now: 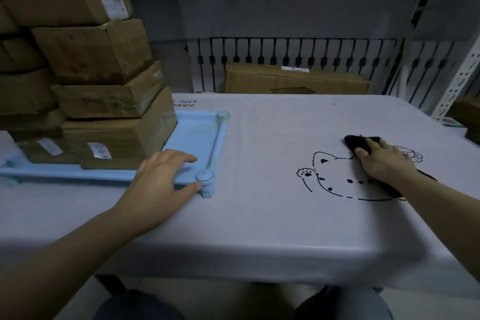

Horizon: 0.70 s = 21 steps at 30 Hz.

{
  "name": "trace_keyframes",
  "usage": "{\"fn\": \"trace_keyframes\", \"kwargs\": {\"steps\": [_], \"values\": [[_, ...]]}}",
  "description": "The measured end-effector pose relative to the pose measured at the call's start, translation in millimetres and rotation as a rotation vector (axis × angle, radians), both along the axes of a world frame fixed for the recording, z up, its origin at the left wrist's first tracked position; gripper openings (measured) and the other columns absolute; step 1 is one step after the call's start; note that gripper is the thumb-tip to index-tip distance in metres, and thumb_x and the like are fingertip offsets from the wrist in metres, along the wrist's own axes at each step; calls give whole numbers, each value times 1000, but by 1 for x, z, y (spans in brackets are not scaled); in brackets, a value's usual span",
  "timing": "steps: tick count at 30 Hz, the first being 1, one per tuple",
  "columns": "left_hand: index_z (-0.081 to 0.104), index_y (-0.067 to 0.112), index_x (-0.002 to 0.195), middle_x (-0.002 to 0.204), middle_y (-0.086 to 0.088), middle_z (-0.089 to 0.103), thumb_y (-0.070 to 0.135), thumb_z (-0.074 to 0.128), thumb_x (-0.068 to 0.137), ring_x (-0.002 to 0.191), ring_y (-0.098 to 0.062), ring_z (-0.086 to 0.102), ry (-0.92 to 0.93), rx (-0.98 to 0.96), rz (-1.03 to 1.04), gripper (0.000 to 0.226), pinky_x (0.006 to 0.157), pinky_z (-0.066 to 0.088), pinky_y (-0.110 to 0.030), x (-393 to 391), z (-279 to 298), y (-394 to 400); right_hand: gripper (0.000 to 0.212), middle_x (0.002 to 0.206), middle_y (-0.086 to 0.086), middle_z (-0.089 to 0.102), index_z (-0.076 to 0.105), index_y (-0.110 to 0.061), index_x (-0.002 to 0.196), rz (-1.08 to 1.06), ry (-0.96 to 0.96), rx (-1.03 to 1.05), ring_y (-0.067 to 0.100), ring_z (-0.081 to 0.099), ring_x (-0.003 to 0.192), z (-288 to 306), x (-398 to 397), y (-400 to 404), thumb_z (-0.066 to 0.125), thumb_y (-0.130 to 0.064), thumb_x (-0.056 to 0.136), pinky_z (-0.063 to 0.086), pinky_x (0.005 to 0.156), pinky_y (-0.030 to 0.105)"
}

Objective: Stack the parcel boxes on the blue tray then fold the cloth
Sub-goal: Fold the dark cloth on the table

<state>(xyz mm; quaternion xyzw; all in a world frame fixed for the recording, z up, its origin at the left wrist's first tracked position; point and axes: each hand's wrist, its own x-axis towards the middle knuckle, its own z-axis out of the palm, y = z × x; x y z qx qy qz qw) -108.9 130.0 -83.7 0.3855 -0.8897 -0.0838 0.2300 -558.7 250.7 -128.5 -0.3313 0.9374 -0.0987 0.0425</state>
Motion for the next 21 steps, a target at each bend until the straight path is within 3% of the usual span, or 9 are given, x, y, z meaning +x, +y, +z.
{"fn": "trace_keyframes", "kwargs": {"steps": [3, 7, 12, 14, 17, 21], "values": [[65, 28, 109, 113, 11, 63, 68, 44, 69, 111, -14, 53, 53, 49, -1, 60, 97, 40, -36, 2, -2, 0, 63, 162, 4, 22, 20, -29, 156, 88, 2, 21, 32, 25, 146, 2, 34, -30, 26, -54, 99, 23, 116, 53], [68, 27, 103, 108, 8, 66, 54, 57, 74, 109, -17, 56, 96, 105, -12, 41, 97, 43, -43, 2, -6, 4, 60, 163, 3, 22, 22, -29, 155, 468, 53, 14, 30, 30, 144, 3, 113, -72, 26, -52, 100, 27, 116, 47], [69, 24, 102, 107, 7, 65, 42, 67, 80, 110, -17, 54, 160, 95, -11, 28, 99, 42, -45, 14, -11, 4, 59, 166, 2, 10, 17, -27, 157, 923, 111, 38, 23, 15, 151, 10, 225, -49, 28, -49, 103, 13, 122, 38], [70, 23, 102, 108, 8, 64, 34, 73, 83, 112, -18, 53, 180, 72, -3, 23, 101, 40, -44, 19, -12, 6, 68, 167, 0, 8, 14, -29, 157, 1022, 109, 43, 21, 9, 153, 9, 243, -25, 20, -59, 97, 5, 122, 36], [71, 23, 99, 110, 8, 62, 42, 64, 77, 114, -19, 50, 192, 34, 11, 31, 99, 38, -40, 24, -14, 10, 72, 167, -5, 6, 14, -34, 157, 1090, 59, 43, 17, 4, 153, 9, 248, 4, 13, -63, 91, -1, 122, 33], [72, 25, 98, 113, 7, 60, 44, 58, 74, 117, -18, 44, 199, 4, 65, 33, 94, 27, -30, 25, -14, 21, 78, 167, -7, 3, 12, -36, 157, 1166, 111, 43, 16, 4, 153, 9, 249, 30, 44, -62, 90, 5, 124, 38]]}}
